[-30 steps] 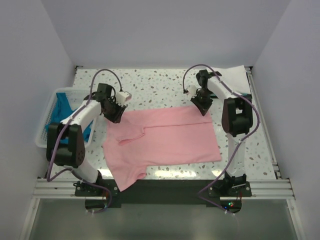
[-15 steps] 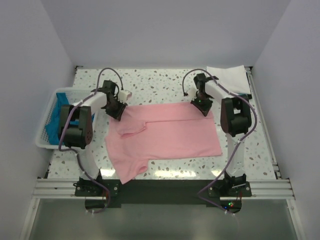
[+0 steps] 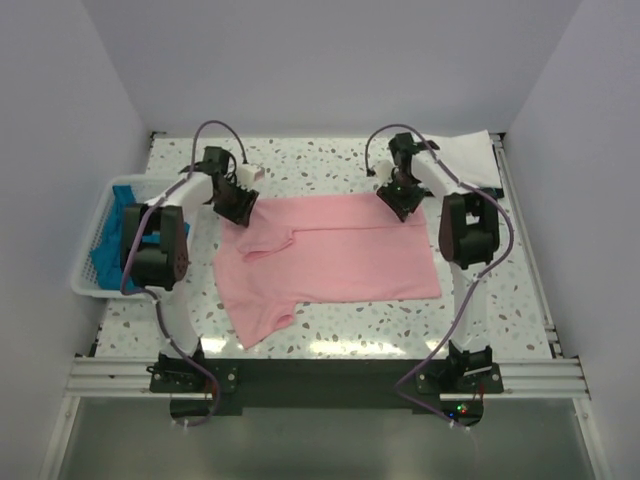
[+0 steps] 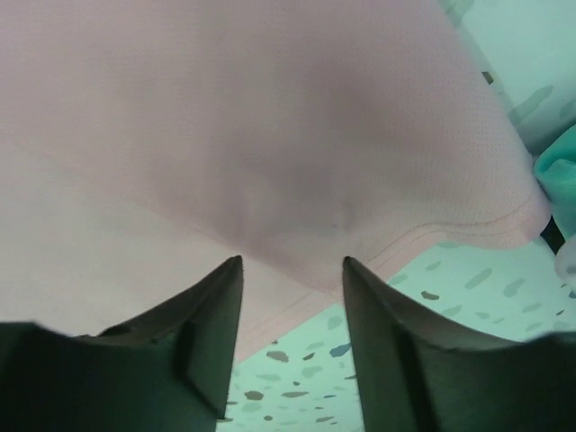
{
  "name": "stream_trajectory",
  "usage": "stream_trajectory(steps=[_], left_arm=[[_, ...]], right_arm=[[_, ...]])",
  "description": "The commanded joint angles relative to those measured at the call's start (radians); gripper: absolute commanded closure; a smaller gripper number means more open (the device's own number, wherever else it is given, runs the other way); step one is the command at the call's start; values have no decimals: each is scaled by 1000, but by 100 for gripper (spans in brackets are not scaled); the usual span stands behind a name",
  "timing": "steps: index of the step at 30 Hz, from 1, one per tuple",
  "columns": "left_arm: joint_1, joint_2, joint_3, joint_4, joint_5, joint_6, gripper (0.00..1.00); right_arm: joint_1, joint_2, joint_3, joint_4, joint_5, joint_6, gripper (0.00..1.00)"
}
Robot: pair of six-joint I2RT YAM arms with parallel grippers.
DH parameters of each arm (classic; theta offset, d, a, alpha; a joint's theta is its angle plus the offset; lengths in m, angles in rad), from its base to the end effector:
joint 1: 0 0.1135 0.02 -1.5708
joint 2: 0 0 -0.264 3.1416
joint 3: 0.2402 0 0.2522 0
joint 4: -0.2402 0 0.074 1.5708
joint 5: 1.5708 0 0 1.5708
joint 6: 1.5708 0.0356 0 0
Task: Fold and stack the t-shirts
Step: Fold the tshirt
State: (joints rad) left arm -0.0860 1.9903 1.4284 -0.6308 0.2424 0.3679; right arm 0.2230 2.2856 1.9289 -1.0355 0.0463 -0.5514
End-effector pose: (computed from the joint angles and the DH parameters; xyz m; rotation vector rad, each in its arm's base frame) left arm 0.4046 -0.0435 0.1740 0.6746 2.6393 -0.2552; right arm 0.4519 0.1008 0.1757 -1.1161 2.7533 -0.1114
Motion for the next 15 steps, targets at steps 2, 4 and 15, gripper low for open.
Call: stream_trajectory(steps=[2, 4, 15], left_arm=[[9, -255, 12, -46, 172, 103, 36], [8, -362, 0, -105, 246, 202, 15], [3, -794, -383, -481, 258, 684, 11]], right_arm=[[-2, -219, 47, -118, -192, -11, 36], [-2, -320, 16, -145, -230, -50, 20], [16, -764, -536, -180, -165, -330, 15]])
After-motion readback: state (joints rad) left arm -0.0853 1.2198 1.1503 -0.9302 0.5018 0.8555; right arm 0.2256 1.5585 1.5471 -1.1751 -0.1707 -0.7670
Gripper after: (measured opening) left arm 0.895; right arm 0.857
